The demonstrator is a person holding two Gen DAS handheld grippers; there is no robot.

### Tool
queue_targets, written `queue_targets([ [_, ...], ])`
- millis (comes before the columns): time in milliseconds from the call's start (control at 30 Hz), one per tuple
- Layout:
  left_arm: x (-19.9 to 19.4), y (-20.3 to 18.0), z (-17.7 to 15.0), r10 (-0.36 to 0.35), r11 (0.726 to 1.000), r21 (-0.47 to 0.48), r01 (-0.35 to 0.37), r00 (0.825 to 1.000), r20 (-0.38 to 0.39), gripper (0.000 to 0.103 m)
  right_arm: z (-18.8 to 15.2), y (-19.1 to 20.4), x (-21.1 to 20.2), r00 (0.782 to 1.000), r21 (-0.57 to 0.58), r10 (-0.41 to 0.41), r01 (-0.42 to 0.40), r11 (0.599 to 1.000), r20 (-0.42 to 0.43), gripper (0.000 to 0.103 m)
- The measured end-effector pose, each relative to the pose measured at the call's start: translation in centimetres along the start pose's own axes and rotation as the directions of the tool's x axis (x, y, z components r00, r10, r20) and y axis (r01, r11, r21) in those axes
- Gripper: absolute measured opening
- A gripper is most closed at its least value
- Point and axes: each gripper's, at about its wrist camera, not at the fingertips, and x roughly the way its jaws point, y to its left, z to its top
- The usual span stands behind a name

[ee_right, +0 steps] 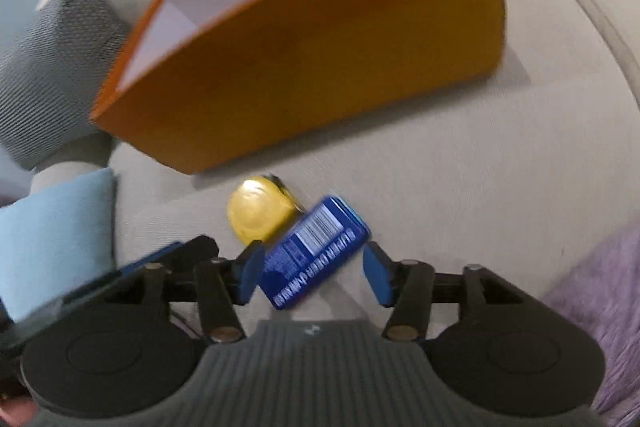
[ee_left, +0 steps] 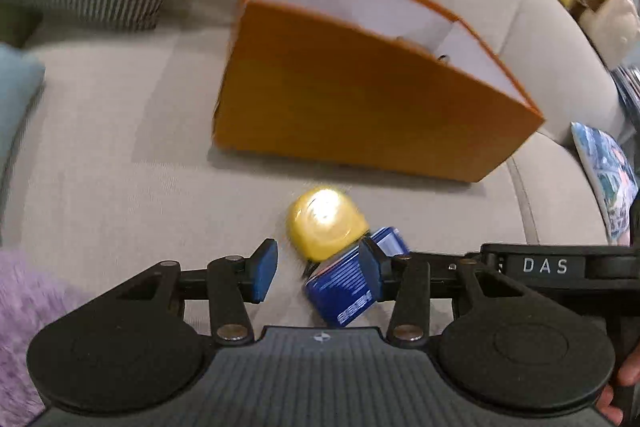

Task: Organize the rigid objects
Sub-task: 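Open both tools and move them out of the box toward the sofa, then grasp the yellow tape measure with the left tool while the right tool grasps the blue tin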

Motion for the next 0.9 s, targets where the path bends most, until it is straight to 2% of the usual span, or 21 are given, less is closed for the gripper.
queue_targets([
  [67, 0.2, 0.8, -0.1, 0.008, 1.0, -0.028, -0.008, 1.0, -0.009, 0.051, -0.6, -0.2, 0.5, 1.0, 0.021, 0.003, -0.002, 1.0, -0.015, 0.057],
  [200, 0.5, 2.5, -0.7, -0.029, 0.994, -0.106, 0.028, 0.999, -0.014, 0.051, -1.1, -0.3, 1.7, 0.999, 0.066, 0.005, -0.002, 0.998, -0.042, 0.057],
  [333, 1.0, 3.5, -0.7, -0.037, 0.988, -0.153, 0.033, 0.999, -0.023, 0.051, -1.1, -0.7, 2.9, 0.998, 0.123, 0.028, -0.021, 0.992, -0.056, 0.057],
  [500, 1.6, 3.5, -0.5, -0.035, 0.988, -0.155, 0.029, 0.999, -0.035, 0.051, -1.2, -1.0, 3.7, 0.998, 0.171, 0.035, -0.027, 0.985, -0.043, 0.062],
  [700, 2.1, 3.7, -0.4, -0.032, 0.986, -0.162, 0.025, 0.999, -0.043, 0.051, -1.3, 0.8, 4.6, 0.999, 0.152, -0.03, 0.033, 0.988, -0.023, 0.063],
  [800, 1.9, 3.8, -0.5, -0.031, 0.986, -0.163, 0.024, 0.999, -0.043, 0.051, -1.7, 0.9, 3.4, 0.998, 0.104, -0.059, 0.059, 0.993, -0.002, 0.056],
  [900, 2.0, 3.7, -0.4, -0.026, 0.987, -0.157, 0.018, 0.998, -0.05, 0.051, -1.9, 0.9, 2.8, 0.999, 0.095, -0.049, 0.047, 0.994, 0.018, 0.047],
])
